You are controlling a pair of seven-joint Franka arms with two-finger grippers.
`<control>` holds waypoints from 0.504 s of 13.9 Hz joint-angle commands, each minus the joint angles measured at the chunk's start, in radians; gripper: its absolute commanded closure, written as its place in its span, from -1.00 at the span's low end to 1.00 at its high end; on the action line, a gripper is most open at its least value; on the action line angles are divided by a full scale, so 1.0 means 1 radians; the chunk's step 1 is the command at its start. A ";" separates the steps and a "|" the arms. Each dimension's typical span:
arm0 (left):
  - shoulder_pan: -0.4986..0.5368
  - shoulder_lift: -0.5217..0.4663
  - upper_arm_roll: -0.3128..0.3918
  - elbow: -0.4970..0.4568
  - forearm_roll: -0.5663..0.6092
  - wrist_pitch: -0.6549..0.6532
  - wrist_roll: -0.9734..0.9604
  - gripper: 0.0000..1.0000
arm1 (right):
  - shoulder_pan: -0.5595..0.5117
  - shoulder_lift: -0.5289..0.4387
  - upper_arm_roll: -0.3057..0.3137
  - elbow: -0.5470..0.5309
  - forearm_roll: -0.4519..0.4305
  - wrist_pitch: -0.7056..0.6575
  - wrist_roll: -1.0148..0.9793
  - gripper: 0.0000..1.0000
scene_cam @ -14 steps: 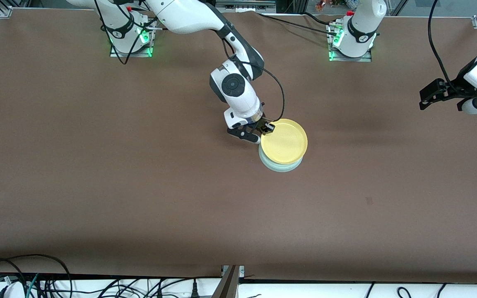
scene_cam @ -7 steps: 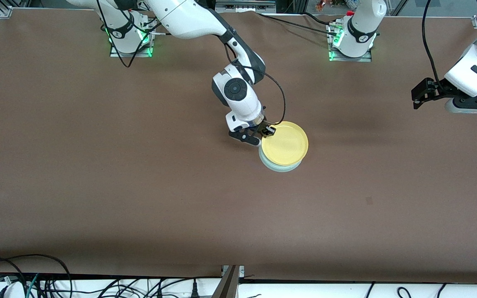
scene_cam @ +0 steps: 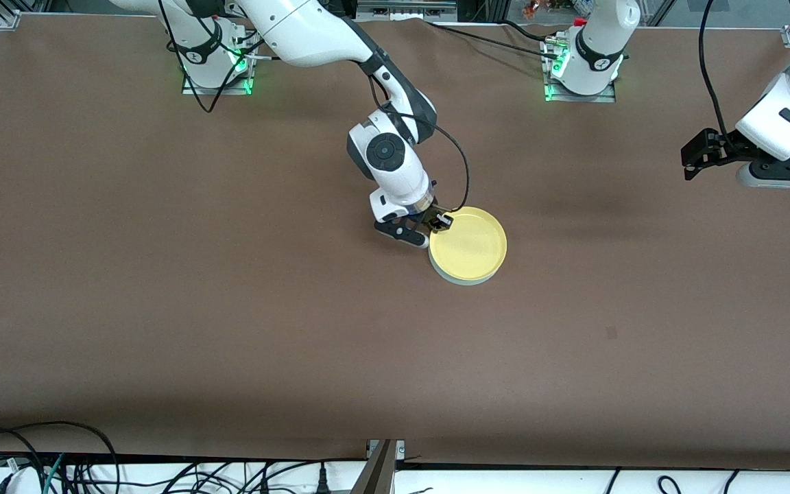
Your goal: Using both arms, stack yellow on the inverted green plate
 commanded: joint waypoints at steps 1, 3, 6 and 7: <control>0.001 -0.008 -0.004 0.002 0.001 -0.010 0.018 -1.00 | 0.001 0.007 -0.023 0.038 -0.003 -0.014 0.009 -1.00; 0.001 -0.008 -0.005 0.002 0.001 -0.010 0.010 -1.00 | 0.001 -0.029 -0.068 0.041 -0.010 -0.029 0.000 -1.00; 0.001 -0.009 -0.005 0.002 0.001 -0.012 0.010 -1.00 | 0.003 -0.116 -0.167 0.041 -0.050 -0.136 -0.017 -1.00; 0.001 -0.009 -0.005 0.002 0.001 -0.012 0.010 -1.00 | 0.001 -0.156 -0.203 0.039 -0.050 -0.202 -0.037 -1.00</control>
